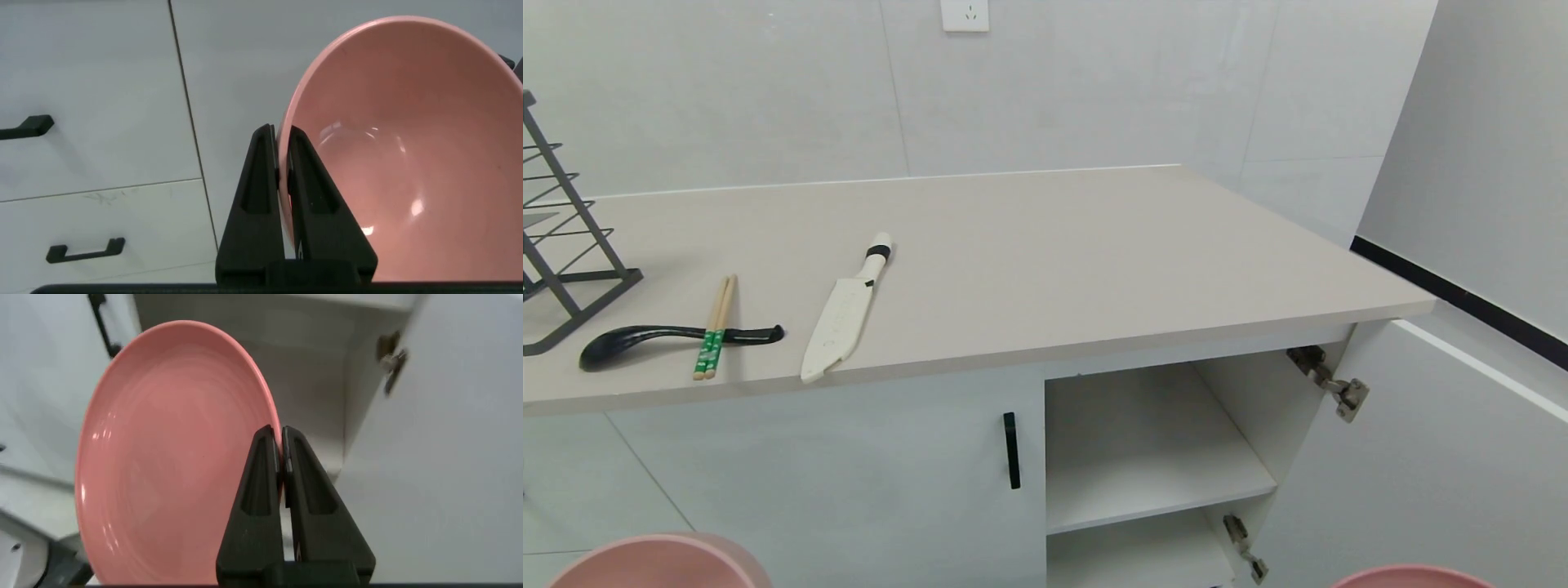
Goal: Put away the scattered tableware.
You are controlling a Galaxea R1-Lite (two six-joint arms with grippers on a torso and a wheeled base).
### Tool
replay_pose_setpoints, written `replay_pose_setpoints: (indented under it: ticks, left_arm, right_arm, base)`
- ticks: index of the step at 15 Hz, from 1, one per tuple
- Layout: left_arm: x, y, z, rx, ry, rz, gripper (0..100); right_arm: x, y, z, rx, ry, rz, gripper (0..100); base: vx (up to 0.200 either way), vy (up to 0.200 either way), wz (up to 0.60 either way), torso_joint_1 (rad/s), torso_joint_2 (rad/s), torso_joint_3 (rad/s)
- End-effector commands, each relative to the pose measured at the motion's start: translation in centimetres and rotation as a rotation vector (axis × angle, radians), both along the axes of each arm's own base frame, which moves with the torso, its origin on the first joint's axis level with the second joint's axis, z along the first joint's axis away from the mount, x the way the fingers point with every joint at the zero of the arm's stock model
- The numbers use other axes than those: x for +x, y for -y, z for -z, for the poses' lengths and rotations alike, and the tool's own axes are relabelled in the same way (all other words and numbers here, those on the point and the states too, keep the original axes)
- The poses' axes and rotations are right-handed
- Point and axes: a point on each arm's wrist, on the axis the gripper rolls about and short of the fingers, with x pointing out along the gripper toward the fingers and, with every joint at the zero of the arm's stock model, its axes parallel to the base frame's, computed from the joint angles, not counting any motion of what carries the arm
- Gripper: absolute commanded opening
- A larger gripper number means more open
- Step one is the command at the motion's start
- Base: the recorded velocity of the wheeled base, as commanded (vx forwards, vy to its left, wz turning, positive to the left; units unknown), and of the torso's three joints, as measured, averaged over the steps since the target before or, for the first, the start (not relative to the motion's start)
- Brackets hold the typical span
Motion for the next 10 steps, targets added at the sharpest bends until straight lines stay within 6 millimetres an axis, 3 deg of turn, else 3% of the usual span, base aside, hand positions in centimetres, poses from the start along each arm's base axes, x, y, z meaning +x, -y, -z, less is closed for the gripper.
replay_pose_setpoints:
  ticks: [1,4,10]
  left_arm:
    - [0.0,0.0,0.0,-0.007,-0.002,-0.002,0]
    - [0.0,0.0,0.0,-0.005,-0.002,-0.002,0]
    - [0.0,0.0,0.0,-0.008,-0.002,-0.003,0]
  right_arm:
    - [0.5,-0.1,-0.2,0.0,-0.057,0.04,0]
    - [-1.1,-0.2,0.0,0.058,0.11,-0.027,0]
    - [-1.0,-0.1,0.0,0.052,0.106,0.012,0]
  base:
    - [0.0,0.0,0.0,0.0,0.0,0.0]
    - [0.0,0.0,0.0,0.0,0.0,0.0]
    - [0.0,0.0,0.0,0.0,0.0,0.0]
